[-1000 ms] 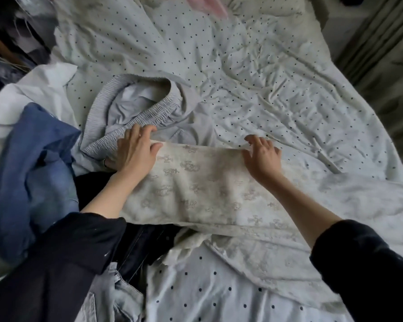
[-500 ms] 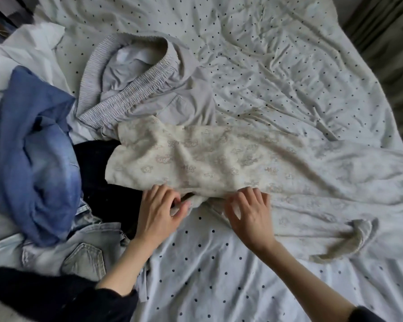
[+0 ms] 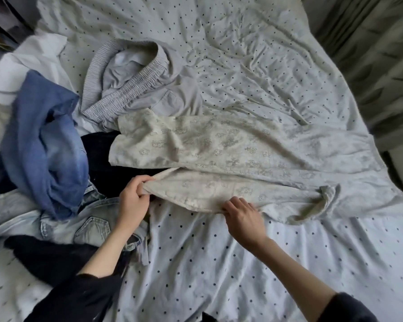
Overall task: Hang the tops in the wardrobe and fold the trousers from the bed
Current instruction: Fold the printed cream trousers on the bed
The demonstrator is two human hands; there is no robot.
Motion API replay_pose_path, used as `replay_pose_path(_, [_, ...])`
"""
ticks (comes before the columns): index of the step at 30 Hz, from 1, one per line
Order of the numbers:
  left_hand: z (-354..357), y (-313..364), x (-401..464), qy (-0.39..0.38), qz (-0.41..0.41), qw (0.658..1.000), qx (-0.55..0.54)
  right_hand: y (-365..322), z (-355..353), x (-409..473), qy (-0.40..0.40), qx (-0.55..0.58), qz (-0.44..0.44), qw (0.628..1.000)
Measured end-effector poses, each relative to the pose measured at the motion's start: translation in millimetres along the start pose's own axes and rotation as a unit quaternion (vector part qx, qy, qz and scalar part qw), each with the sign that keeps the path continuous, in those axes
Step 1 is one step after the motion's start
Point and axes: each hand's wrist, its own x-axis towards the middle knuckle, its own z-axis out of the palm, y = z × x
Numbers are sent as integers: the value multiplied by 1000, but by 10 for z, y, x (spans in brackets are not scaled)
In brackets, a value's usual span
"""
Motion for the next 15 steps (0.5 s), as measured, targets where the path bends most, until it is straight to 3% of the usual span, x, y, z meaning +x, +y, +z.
replay_pose_path(3, [-199, 3, -163, -20, -13, 1000, -7, 10, -41, -173, -109, 15, 8, 994])
replay_pose_path(5, [-325, 9, -268, -68, -17, 997, -31, -4, -129, -229, -140, 55, 11, 989])
replay_pose_path(9, [-515, 66, -439, -169, -93, 973, -126, -6, -453, -269, -127, 96, 52, 986])
replay_pose_path(12, [-607, 148, -467, -140, -126, 969, -163, 10, -692, -244, -117, 95, 56, 987])
replay_pose_path(15, [-636, 258, -478, -106, -102, 982, -118, -51, -909, -187, -87, 92, 45, 991])
